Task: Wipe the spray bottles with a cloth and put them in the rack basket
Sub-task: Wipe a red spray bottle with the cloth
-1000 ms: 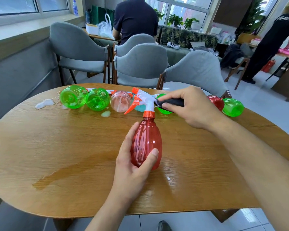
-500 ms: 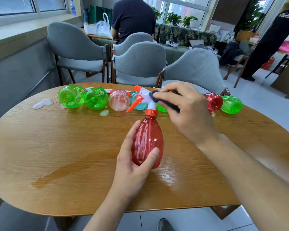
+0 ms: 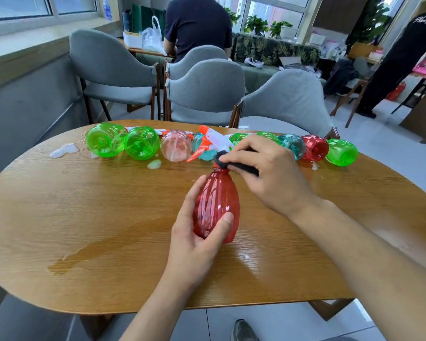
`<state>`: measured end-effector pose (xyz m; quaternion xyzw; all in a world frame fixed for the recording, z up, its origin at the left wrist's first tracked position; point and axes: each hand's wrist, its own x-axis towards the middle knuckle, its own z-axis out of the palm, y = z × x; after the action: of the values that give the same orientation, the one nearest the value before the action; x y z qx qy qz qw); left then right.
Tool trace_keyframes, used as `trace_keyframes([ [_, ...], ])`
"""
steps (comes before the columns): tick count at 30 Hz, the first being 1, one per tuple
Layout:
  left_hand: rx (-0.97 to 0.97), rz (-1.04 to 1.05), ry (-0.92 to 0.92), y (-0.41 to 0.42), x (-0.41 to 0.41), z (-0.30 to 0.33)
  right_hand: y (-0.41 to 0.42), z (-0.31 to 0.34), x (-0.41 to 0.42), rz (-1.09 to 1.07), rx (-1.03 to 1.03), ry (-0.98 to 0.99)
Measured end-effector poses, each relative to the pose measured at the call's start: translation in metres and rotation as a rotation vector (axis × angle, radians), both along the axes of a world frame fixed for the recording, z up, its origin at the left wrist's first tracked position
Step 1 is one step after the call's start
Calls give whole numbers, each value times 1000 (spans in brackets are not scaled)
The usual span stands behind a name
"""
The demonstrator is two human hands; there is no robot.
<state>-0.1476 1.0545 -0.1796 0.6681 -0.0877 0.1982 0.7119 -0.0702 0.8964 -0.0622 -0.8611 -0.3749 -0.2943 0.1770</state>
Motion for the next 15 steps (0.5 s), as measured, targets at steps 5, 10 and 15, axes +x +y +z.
trace_keyframes([
  [5,-45,0,38,4,-4,14,1,-4,-38,-25,293,122],
  [10,29,-89,63,4,-16,33,-4,-13,-63,-3,343,243],
  [15,207,-78,6,4,-28,50,-15,8,-57,-83,567,401],
])
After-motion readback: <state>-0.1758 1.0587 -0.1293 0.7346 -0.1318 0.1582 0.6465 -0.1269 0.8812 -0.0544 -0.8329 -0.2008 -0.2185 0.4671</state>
